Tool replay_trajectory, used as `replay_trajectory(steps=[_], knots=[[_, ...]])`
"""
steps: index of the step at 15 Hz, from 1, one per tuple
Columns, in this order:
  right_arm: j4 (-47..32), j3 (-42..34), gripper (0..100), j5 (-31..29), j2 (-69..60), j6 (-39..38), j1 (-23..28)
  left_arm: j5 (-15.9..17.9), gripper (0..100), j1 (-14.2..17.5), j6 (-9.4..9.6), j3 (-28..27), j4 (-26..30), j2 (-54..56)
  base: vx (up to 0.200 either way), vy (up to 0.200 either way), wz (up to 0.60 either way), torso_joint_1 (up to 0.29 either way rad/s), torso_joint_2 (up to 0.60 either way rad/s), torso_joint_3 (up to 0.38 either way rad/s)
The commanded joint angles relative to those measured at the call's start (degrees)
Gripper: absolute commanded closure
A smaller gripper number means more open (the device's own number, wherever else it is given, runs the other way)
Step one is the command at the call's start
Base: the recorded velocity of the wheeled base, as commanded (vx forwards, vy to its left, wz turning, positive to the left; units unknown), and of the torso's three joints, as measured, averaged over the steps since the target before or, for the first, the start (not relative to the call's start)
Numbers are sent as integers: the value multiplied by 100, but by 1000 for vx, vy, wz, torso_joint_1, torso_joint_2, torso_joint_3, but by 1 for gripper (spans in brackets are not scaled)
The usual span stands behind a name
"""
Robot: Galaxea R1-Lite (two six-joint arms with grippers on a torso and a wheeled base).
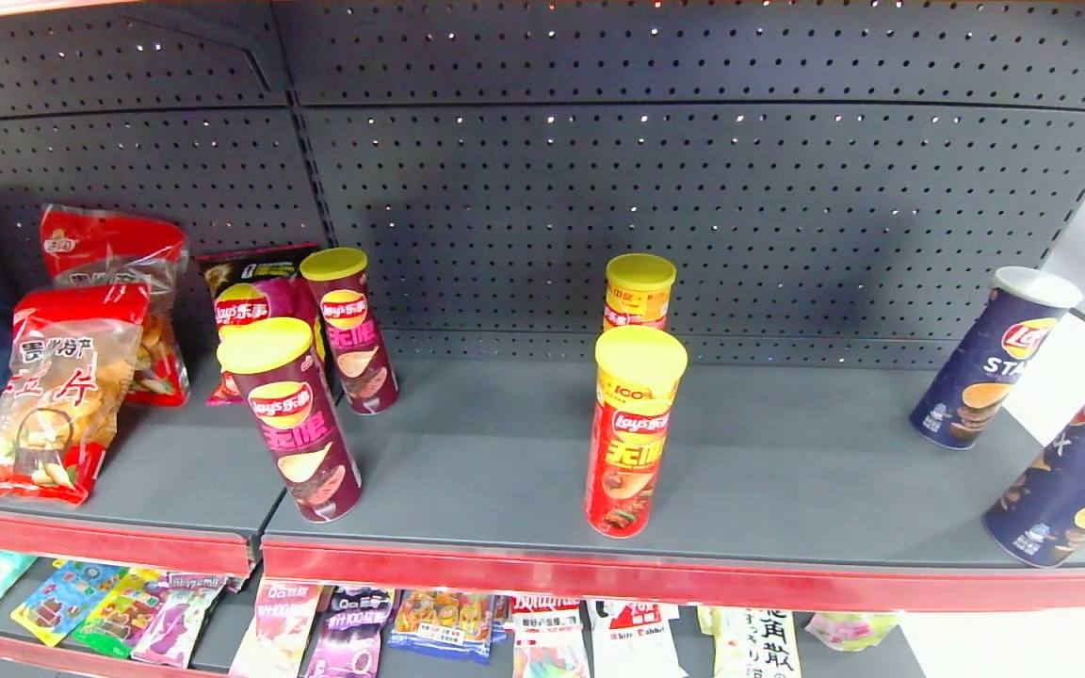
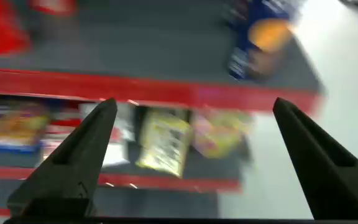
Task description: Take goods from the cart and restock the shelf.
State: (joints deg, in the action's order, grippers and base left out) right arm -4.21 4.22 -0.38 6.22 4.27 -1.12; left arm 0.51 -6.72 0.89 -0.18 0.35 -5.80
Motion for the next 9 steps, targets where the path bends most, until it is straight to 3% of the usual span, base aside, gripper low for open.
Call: replay_trajectory(steps=[1, 2, 4, 7, 9], knots=[[508, -308, 0, 820, -411, -93, -11, 2, 0, -5, -1, 1, 0, 0, 0, 0, 0, 0, 0, 0], [508, -316, 0, 1611, -464, -93, 15, 2, 0, -5, -1, 1, 0, 0, 0, 0, 0, 0, 0, 0], [500, -316, 0, 1655, -587, -31, 86, 2, 0, -5, -1, 1, 0, 0, 0, 0, 0, 0, 0, 0], [552, -413, 0, 47, -622, -181, 112, -7, 0, 4, -1, 1, 0, 0, 0, 0, 0, 0, 0, 0], [403, -413, 0, 47, -622, -435, 112, -7, 0, 4, -1, 1, 0, 0, 0, 0, 0, 0, 0, 0]])
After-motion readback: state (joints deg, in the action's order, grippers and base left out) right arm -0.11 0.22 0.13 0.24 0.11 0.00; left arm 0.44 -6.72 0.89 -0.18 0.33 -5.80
